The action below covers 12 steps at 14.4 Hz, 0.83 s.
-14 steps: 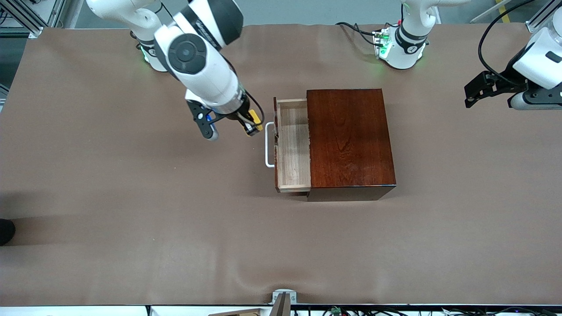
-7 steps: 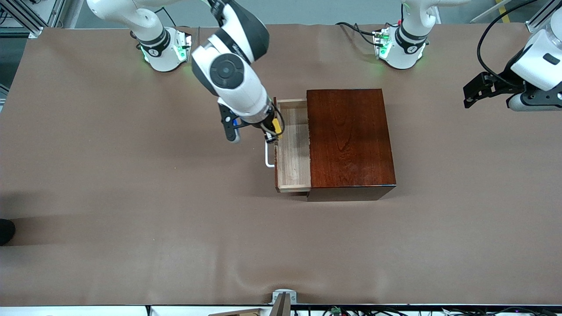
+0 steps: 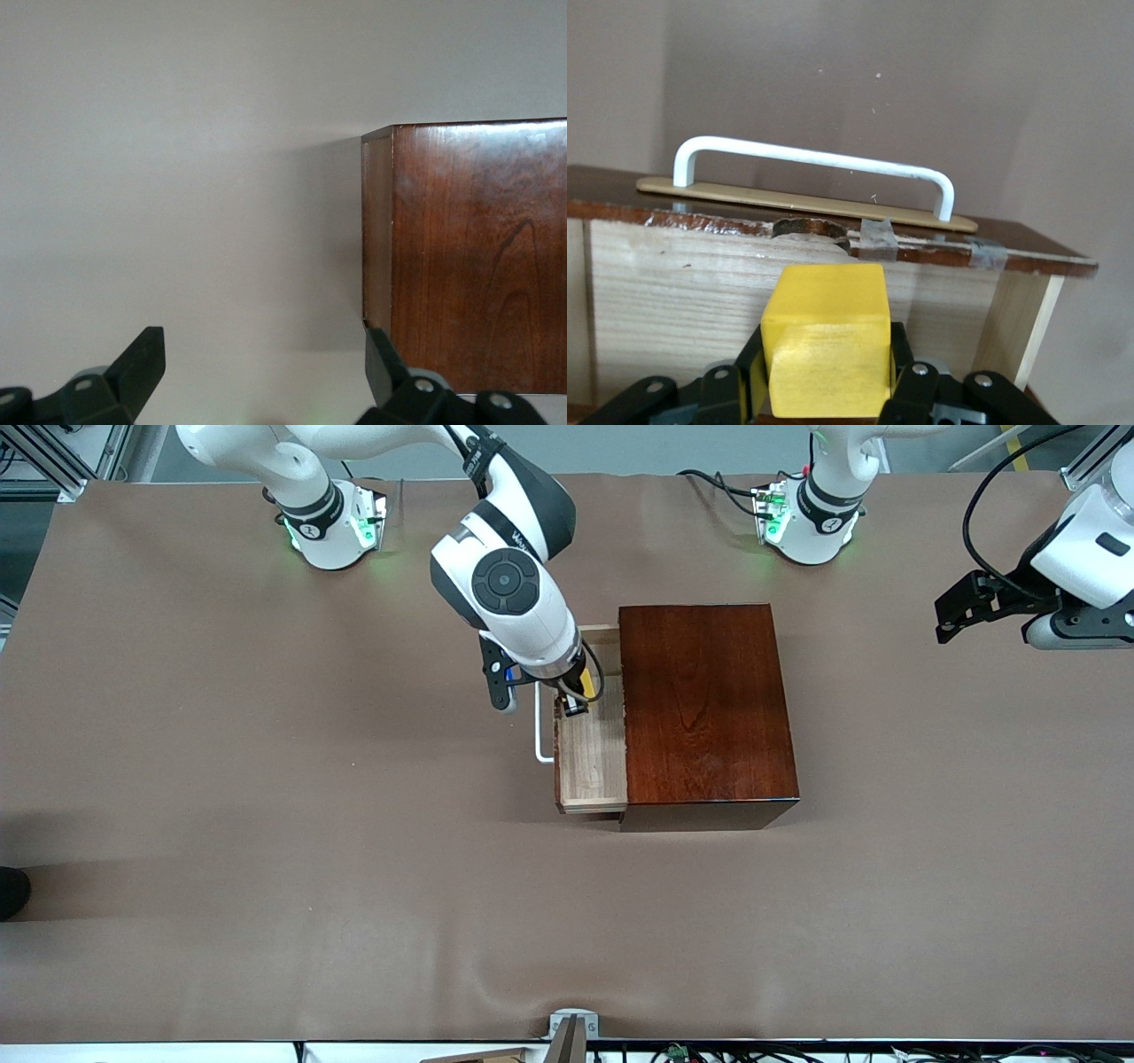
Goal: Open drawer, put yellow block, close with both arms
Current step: 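Lower the cube into the drawer and open the right gripper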
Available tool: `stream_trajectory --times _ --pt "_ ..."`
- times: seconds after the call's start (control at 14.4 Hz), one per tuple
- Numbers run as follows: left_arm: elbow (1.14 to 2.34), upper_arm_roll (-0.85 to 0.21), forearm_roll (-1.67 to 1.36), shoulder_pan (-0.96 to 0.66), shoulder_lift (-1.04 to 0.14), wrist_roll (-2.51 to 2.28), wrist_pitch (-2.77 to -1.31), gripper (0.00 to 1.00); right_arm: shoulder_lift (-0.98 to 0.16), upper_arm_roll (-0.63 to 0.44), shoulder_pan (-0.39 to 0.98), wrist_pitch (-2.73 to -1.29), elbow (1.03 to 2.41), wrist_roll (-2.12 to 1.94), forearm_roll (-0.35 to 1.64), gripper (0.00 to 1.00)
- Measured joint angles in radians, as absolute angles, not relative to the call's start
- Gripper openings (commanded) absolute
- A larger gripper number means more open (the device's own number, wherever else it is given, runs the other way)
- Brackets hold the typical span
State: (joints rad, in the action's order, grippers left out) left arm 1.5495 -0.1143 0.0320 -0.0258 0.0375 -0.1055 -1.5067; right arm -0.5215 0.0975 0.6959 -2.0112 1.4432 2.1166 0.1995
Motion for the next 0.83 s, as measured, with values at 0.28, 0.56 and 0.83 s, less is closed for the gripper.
stream_trajectory --times 0.28,0.56,0.83 --pt "1.552 -0.115 0.032 -0.026 0.038 -0.106 -1.505 1.0 -0.542 0.097 0.711 -2.021 1.442 2.152 0.198 0.0" --pt "1.553 -0.118 0.032 -0.026 0.038 -0.106 -1.496 1.0 -0.583 0.095 0.725 -2.053 1.442 2.156 0.194 0.0" --pt "1.556 -0.119 0.032 -0.026 0.038 -0.106 -1.493 1.0 -0.624 0.095 0.742 -2.121 1.443 2.16 0.183 0.21"
